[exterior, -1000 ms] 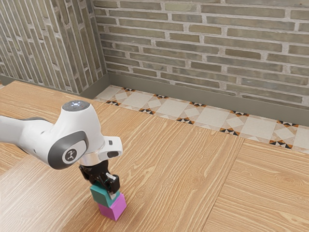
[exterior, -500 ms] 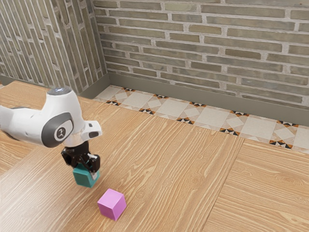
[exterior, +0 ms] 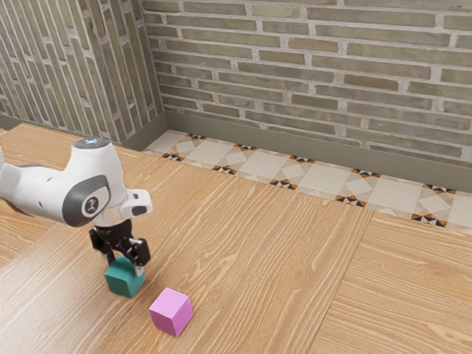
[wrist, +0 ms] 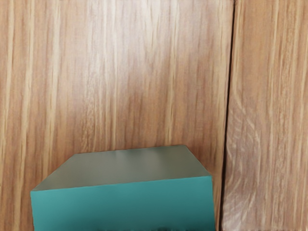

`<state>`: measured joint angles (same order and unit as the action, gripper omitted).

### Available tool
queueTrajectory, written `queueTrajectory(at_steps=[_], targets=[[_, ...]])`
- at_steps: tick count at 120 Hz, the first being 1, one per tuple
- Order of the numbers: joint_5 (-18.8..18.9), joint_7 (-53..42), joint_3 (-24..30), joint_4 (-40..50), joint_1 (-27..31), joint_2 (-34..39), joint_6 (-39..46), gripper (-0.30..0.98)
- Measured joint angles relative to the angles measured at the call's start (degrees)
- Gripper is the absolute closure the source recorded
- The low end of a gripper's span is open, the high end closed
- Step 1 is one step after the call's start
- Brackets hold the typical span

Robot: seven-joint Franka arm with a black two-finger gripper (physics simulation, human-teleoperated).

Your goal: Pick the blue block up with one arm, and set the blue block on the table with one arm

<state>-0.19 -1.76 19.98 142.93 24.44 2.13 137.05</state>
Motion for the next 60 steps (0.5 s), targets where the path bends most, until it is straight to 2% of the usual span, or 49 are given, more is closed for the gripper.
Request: queueTrajectory(at_steps=[17,28,34,44,48,55,60], targets=[[0.1,-0.6,0.0,0.0,0.9,1.6,-0.3,0.03],[0.1,-1.0,0.2,-2.5,1.4,7.1,-2.8,0.02],[0.1,-1.6,0.6,-9.2,0.5,10.2,-7.5,0.02],[-0.9,-7.0,0.7,-28.4,-1.9,11.3,-20.9,0.01],[-1.4,-9.3,-0.9,-34.4,-5.5,10.1,-26.2,0.01],[-1.3,-12.6,-8.1,-42.9,-18.8,7.2,-33.7,0.01],[-0.5,-14.6,-10.8,-47.1,-25.1,6.0,-38.2,0.01]])
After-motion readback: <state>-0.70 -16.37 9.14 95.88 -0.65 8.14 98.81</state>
